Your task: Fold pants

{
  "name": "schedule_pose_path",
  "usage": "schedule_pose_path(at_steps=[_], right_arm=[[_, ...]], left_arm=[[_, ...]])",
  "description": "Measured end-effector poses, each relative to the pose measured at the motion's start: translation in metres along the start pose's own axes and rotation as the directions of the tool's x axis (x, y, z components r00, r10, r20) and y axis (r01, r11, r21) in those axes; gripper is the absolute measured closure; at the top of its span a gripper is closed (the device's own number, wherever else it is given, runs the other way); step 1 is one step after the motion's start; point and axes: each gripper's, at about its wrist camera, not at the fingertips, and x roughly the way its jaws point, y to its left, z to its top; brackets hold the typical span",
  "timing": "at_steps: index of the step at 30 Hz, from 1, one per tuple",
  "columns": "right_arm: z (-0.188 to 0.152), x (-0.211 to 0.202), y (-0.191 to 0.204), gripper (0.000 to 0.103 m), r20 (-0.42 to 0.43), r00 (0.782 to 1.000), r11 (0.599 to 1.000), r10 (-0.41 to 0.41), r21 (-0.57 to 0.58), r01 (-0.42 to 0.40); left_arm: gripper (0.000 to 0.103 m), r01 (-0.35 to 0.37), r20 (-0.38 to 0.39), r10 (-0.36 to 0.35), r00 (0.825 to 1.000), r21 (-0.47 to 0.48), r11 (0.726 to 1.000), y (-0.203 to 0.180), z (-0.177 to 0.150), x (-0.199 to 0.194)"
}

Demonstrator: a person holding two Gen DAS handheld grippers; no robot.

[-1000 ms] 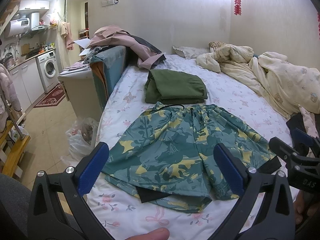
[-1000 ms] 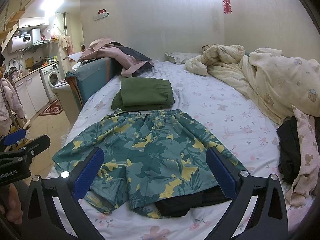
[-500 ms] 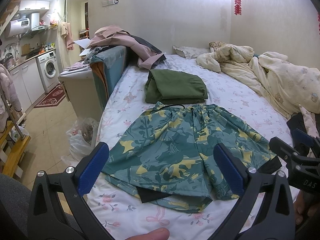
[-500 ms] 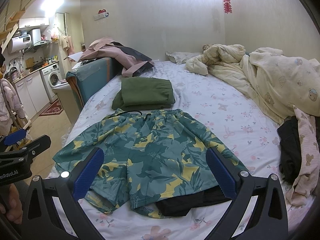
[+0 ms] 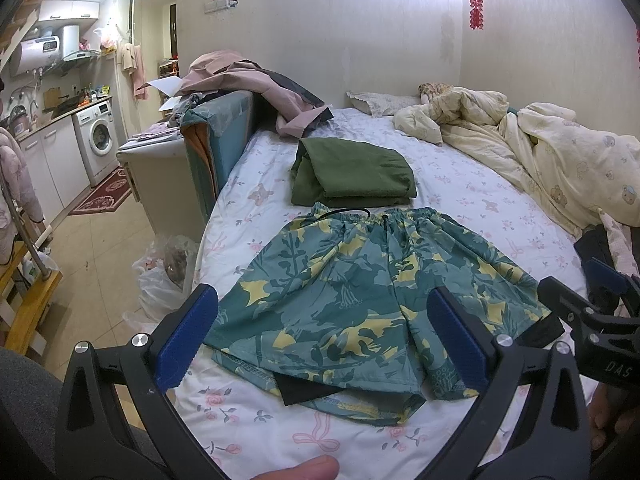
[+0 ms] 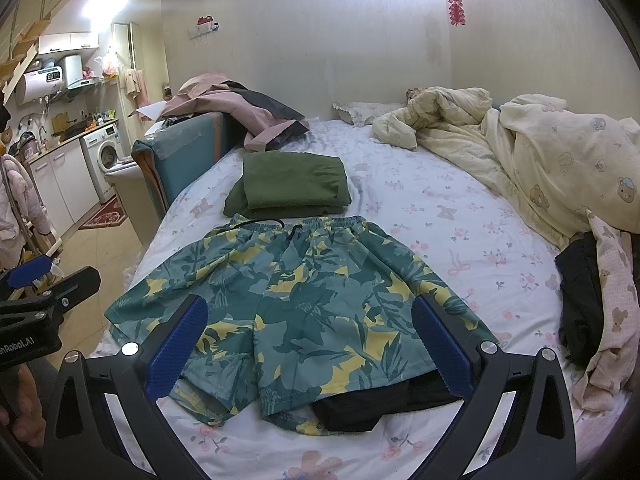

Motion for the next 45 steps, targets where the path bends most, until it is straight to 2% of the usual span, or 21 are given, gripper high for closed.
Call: schedule_pose_path(at_steps=[7, 8, 10, 11, 13, 15, 17, 19, 22, 23, 25, 29, 30, 33, 35, 37, 40, 42, 43, 44, 45], right_arm=[[-0.006, 0.006, -0.016, 0.0, -0.042, 0.999, 0.999, 0.032, 0.044, -0.03], [-0.006, 0.007, -0.023, 0.0, -0.058, 0.997, 0.997, 0.043, 0.071, -0.039], [-0.01, 0.013, -0.047, 0.0, -0.122, 0.985, 0.979, 0.121, 0.181, -0.098], [-0.014, 0.019, -0.059, 0.0, -0.16, 0.97, 0.956, 0.181, 0.259, -0.136], [-0.032, 0.039, -0.086, 0.0, -0.239, 0.911, 0.863, 0.335, 0.466, -0.195], [-0.065, 0.065, -0.106, 0.0, -0.284, 0.82, 0.716, 0.497, 0.667, -0.203], [-0.092, 0.082, -0.114, 0.001, -0.297, 0.779, 0.627, 0.552, 0.764, -0.152], [-0.109, 0.093, -0.118, 0.005, -0.298, 0.763, 0.583, 0.574, 0.803, -0.125], [-0.123, 0.106, -0.129, 0.006, -0.288, 0.771, 0.532, 0.568, 0.843, -0.078], [-0.126, 0.11, -0.136, 0.008, -0.286, 0.781, 0.521, 0.555, 0.851, -0.059], [-0.127, 0.115, -0.152, 0.009, -0.281, 0.808, 0.504, 0.518, 0.863, -0.023], [-0.132, 0.125, -0.195, 0.018, -0.211, 0.872, 0.408, 0.442, 0.913, 0.014], [-0.131, 0.124, -0.21, 0.018, -0.188, 0.895, 0.387, 0.404, 0.922, 0.018], [-0.134, 0.125, -0.239, 0.02, -0.131, 0.927, 0.32, 0.351, 0.947, 0.012], [-0.134, 0.128, -0.253, 0.026, -0.123, 0.942, 0.32, 0.312, 0.947, 0.018], [-0.135, 0.133, -0.263, 0.028, -0.107, 0.947, 0.303, 0.304, 0.953, 0.01], [-0.13, 0.14, -0.263, 0.03, -0.13, 0.948, 0.355, 0.289, 0.935, 0.02], [-0.125, 0.143, -0.259, 0.036, -0.153, 0.95, 0.405, 0.272, 0.914, 0.031], [-0.124, 0.141, -0.259, 0.057, -0.173, 0.951, 0.436, 0.256, 0.899, 0.047], [-0.122, 0.137, -0.258, 0.09, -0.176, 0.955, 0.454, 0.24, 0.89, 0.05], [-0.12, 0.135, -0.257, 0.093, -0.172, 0.955, 0.463, 0.242, 0.885, 0.042]], left_arm=[[0.0, -0.008, -0.02, 0.008, 1.0, -0.004, 1.0, 0.006, -0.002, 0.001], [0.0, -0.009, -0.029, 0.009, 1.0, -0.007, 1.0, 0.009, -0.001, 0.001], [0.0, -0.027, -0.039, 0.027, 0.999, -0.005, 1.0, 0.009, -0.001, 0.002], [0.0, -0.037, -0.043, 0.037, 0.998, -0.005, 0.999, 0.01, 0.0, 0.002], [0.0, -0.056, -0.065, 0.055, 0.996, -0.012, 0.998, 0.014, 0.001, 0.005], [0.0, -0.053, -0.093, 0.051, 0.994, -0.023, 0.998, 0.017, 0.0, 0.009], [0.0, -0.049, -0.122, 0.044, 0.992, -0.036, 0.998, 0.018, 0.0, 0.014], [0.0, -0.042, -0.147, 0.034, 0.989, -0.048, 0.998, 0.017, 0.0, 0.019], [0.0, -0.031, -0.172, 0.02, 0.985, -0.06, 0.998, 0.015, 0.001, 0.024], [0.0, -0.027, -0.178, 0.016, 0.984, -0.061, 0.998, 0.014, 0.002, 0.026], [0.0, -0.024, -0.187, 0.012, 0.982, -0.061, 0.998, 0.01, 0.003, 0.029], [0.0, -0.021, -0.202, 0.01, 0.979, -0.052, 0.998, 0.003, 0.005, 0.037], [0.0, -0.024, -0.206, 0.013, 0.978, -0.049, 0.999, 0.002, 0.005, 0.039], [0.0, -0.034, -0.223, 0.027, 0.974, -0.028, 0.999, -0.001, 0.004, 0.047], [0.0, -0.039, -0.235, 0.035, 0.971, -0.013, 0.999, -0.002, 0.004, 0.054], [0.0, -0.048, -0.255, 0.047, 0.966, 0.003, 0.999, -0.004, 0.006, 0.062], [0.0, -0.038, -0.293, 0.041, 0.955, 0.015, 0.999, -0.009, 0.012, 0.075], [0.0, -0.026, -0.308, 0.034, 0.951, 0.03, 0.999, -0.015, 0.019, 0.085], [0.0, -0.02, -0.317, 0.032, 0.948, 0.041, 0.999, -0.019, 0.024, 0.092], [0.0, -0.015, -0.328, 0.031, 0.944, 0.05, 0.999, -0.023, 0.029, 0.099], [0.0, -0.01, -0.342, 0.029, 0.939, 0.057, 0.998, -0.028, 0.037, 0.108]])
